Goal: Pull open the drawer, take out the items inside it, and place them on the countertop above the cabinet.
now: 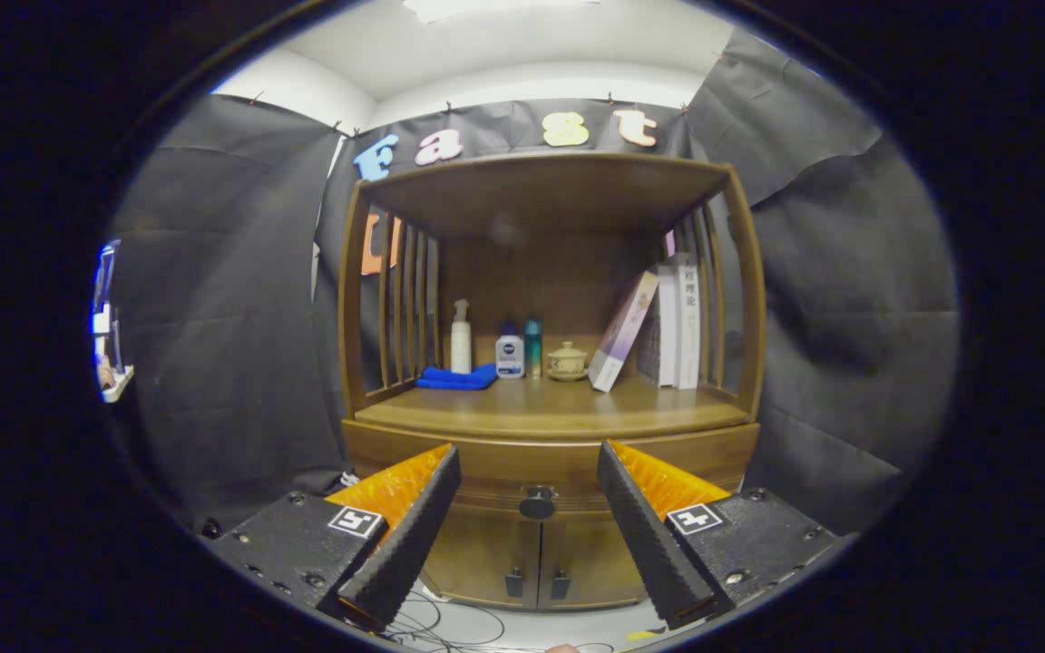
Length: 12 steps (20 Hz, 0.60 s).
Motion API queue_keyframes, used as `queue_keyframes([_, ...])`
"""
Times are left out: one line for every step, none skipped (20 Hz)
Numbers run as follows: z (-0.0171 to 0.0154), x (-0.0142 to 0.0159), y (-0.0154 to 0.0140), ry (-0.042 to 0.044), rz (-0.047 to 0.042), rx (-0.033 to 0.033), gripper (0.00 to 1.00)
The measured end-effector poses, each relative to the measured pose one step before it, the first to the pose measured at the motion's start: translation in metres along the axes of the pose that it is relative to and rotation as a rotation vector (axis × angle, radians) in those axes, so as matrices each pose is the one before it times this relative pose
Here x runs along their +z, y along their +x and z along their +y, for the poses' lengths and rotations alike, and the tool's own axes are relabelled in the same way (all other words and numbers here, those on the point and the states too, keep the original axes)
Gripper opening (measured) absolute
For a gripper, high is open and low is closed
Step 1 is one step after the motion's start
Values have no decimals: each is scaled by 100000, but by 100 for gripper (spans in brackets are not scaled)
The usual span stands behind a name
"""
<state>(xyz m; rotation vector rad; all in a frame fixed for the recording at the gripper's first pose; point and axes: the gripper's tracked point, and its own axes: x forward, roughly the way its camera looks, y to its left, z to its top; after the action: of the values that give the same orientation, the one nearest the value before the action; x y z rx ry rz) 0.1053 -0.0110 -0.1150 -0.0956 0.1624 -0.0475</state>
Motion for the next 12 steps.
queue_keyframes([243,-812,1098,-293,1750,286,99])
queue_keyframes([172,-869,1085,-165,1678,381,99])
queue_keyframes([155,-712,1047,-245,1563,441,99])
queue_keyframes([95,-779,1112,-183,1480,132,99])
queue_keyframes([5,-719,991,-147,1585,210,99])
queue_keyframes([77,-728,913,45,1007,67,99])
queue_keyframes([-97,-514,972,63,777,-444,98])
queue_keyframes([-114,-536,1024,-23,610,-471,98])
queue_keyframes([-238,-725,1089,-188,1127,-735,97])
queue_keyframes([-214,-809,1264,-316,419,-335,97])
queue_keyframes([-265,-573,1185,-854,784,-901,96])
queue_keyframes([-385,-711,1146,-950,983,-1372,96])
